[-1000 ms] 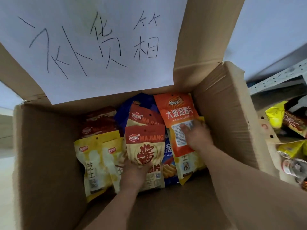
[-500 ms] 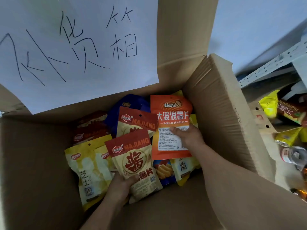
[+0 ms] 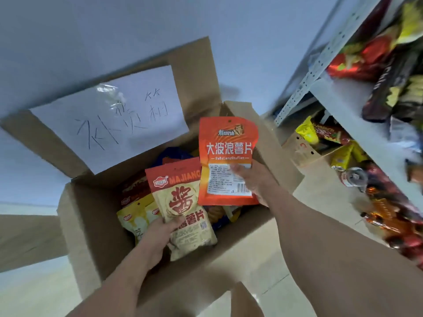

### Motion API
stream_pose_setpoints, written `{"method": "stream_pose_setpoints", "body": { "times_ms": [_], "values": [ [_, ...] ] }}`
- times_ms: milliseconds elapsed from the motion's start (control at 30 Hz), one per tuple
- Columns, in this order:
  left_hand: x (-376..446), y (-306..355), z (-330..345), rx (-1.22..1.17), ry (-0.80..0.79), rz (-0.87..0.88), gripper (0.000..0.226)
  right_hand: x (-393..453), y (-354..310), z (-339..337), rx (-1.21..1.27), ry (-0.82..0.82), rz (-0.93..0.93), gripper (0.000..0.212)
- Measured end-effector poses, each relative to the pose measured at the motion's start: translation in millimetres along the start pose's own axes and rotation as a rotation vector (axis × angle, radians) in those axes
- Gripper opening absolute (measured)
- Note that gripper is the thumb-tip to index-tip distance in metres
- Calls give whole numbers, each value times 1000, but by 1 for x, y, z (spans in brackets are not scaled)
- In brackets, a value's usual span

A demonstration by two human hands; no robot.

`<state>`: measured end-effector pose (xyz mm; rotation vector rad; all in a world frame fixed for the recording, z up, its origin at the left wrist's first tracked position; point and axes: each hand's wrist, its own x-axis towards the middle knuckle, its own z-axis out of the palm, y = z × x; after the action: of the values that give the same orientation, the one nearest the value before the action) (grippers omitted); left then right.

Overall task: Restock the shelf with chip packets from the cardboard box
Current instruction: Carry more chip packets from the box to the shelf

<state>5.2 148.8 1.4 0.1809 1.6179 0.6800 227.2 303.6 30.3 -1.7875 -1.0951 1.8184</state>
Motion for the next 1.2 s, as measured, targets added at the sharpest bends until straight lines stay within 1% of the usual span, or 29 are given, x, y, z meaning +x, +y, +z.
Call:
{"method": "stream_pose_setpoints", "body": {
  "times_ms": [67,167,200,233,300,433,467,567,733,833,967,1200],
  "values": [
    [-31,16,-2,54,-61,38,25,-47,-19,-14,-4,49,-69,27],
    [-78,36,-2,163,-185,114,56,-124,-33,-37,69,191,-130,29],
    [-94,40,-1,195,-241,151,60,-150,-34,-45,98,236,-150,31],
    [-109,43,1,230,-288,184,55,-177,-35,-51,123,283,-171,32],
    [-145,51,10,287,-374,234,38,-231,-32,-65,179,378,-186,34],
    [-206,55,43,400,-553,313,28,-326,-11,-96,299,556,-170,48],
    [-219,54,53,436,-598,335,28,-349,-4,-106,316,592,-170,47],
    [-258,48,90,560,-695,388,31,-416,19,-139,389,717,-190,32],
    [-312,27,166,677,-841,386,28,-505,54,-199,469,893,-225,27],
    [-336,8,219,727,-889,386,29,-548,80,-243,512,967,-222,29],
    [-364,-21,294,799,-952,445,32,-592,110,-309,566,1022,-248,30],
    [-414,-69,423,774,-994,439,31,-650,148,-435,571,1054,-275,31]
  ]
}}
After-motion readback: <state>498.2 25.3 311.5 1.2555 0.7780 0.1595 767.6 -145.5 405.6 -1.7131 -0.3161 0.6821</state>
